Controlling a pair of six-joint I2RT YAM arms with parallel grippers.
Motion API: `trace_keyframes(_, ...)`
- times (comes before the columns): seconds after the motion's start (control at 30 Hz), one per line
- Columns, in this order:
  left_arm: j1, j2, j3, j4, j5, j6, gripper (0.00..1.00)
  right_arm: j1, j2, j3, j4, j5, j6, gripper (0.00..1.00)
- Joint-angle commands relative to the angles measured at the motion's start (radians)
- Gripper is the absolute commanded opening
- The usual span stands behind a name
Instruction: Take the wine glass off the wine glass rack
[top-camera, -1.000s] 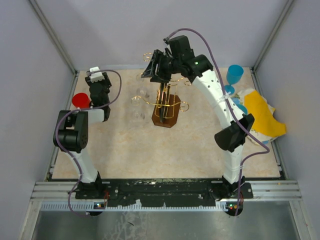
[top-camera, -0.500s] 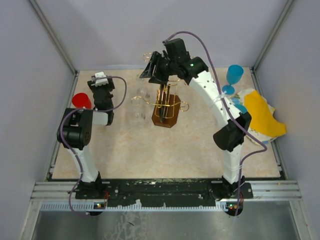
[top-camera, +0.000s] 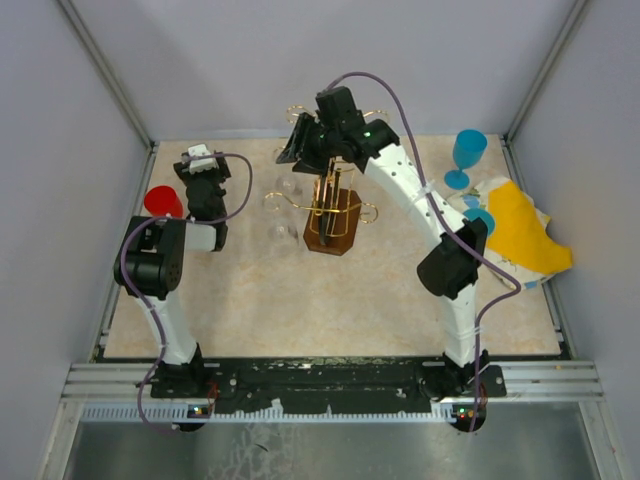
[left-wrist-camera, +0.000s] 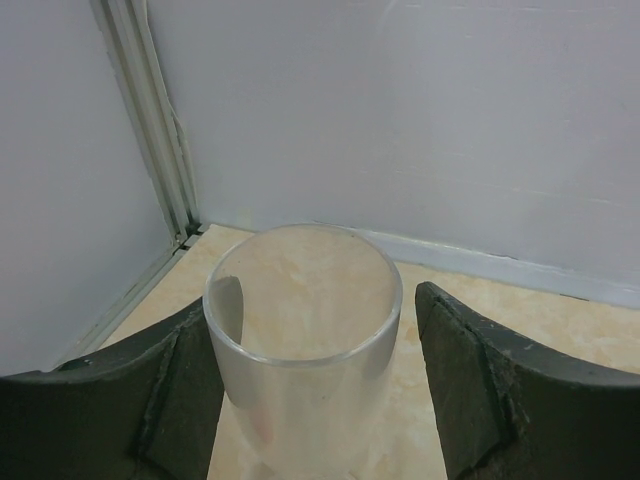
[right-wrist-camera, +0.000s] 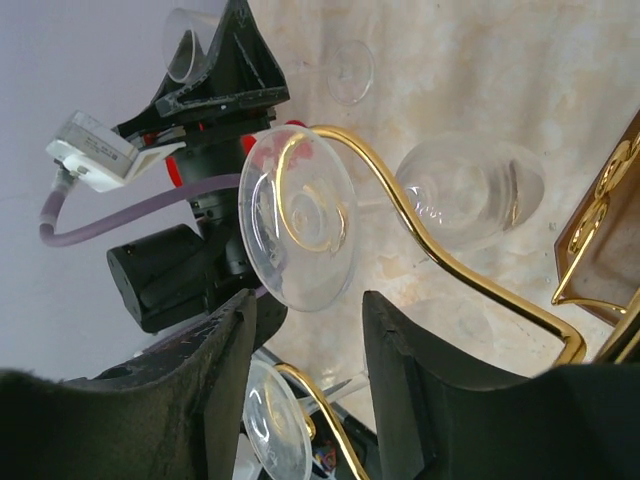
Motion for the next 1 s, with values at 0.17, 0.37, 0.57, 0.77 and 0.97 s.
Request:
trace_keyframes(0.17,-0.002,-0.006,0.001,0.021,0.023,-0.020,0.79,-0.001,-0.010,-0.003,0.097,0.038,0.019,0.38)
trace_keyframes(0.37,-0.003,-0.012,0.004,0.008,0.025,-0.026,0.79,0.001,0.018,0.025,0.097,0.027,0.019,0.35)
trace_keyframes(0.57,-0.001,-0.037,0.006,-0.009,0.075,-0.037,0.80,-0.002,0.029,0.013,0.143,0.019,0.023,0.39)
trace_keyframes(0.77,0.000,-0.049,0.018,-0.042,0.083,-0.045,0.81,-0.002,0.022,-0.032,0.198,0.018,0.030,0.20)
trace_keyframes(0.97,-0.001,-0.063,0.016,-0.062,0.096,-0.061,0.82,-0.005,0.006,-0.048,0.221,0.011,0.032,0.03)
